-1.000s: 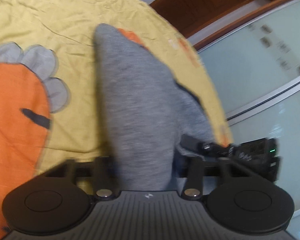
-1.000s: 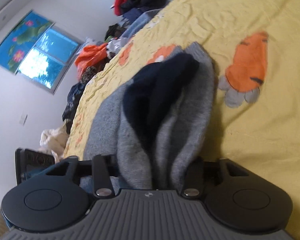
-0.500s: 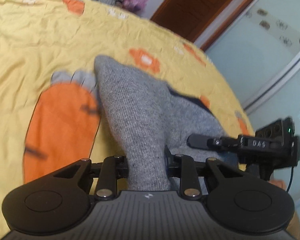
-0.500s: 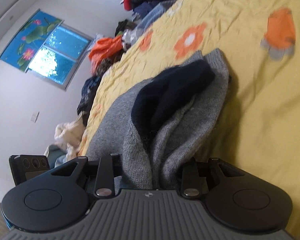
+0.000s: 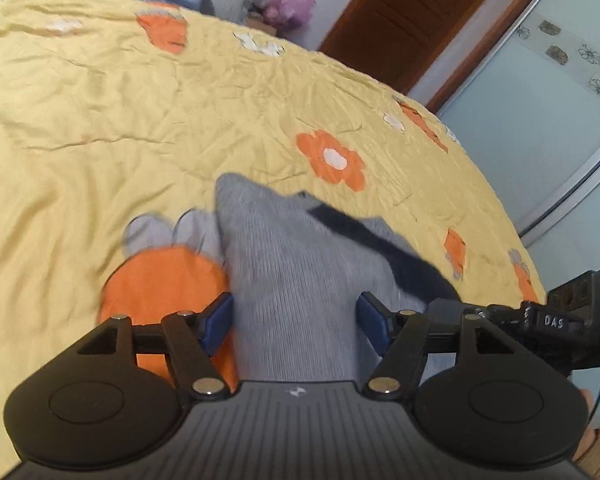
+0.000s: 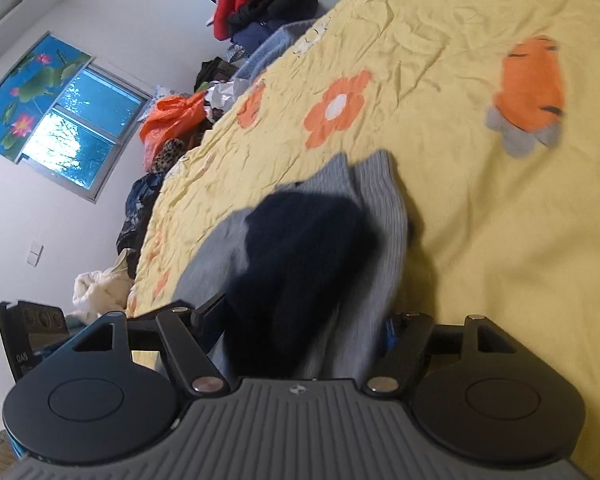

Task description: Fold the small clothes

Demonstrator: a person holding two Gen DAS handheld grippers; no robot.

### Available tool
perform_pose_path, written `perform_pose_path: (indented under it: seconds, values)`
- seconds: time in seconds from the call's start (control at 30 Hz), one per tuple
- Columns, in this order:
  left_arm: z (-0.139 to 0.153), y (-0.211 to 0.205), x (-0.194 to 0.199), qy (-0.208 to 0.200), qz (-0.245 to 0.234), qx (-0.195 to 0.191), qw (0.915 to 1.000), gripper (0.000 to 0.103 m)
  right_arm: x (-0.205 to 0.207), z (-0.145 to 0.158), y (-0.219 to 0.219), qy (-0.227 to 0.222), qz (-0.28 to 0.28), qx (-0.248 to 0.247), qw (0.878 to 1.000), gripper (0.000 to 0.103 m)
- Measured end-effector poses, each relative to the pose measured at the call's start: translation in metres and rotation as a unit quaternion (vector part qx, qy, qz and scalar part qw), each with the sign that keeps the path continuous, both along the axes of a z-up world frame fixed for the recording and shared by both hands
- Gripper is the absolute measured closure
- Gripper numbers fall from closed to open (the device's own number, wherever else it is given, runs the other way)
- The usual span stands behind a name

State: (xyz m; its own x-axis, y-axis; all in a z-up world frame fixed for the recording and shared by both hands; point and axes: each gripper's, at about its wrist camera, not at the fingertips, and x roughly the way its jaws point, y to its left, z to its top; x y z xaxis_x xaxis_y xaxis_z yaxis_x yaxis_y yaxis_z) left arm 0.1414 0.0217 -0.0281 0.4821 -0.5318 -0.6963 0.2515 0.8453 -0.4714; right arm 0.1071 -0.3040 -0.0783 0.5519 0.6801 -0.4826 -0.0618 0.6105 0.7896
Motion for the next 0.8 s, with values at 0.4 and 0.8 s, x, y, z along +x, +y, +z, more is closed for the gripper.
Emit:
perform_pose_path:
  seconds: [0.4,0.8]
  values:
    - [0.01,-0.038,0.021,-0.109,-0.007,0.132,0.9851,0.09,0.028,0.024,0.017,-0.114,0.049,-0.089,0.988,0.072]
    - [0.024,-0.05,-0.015,-0.118,0.048,0.21,0.9695,0.074,-0.017,0.04,0.003,-0.082,-0.074,-0.214,0.971,0.03]
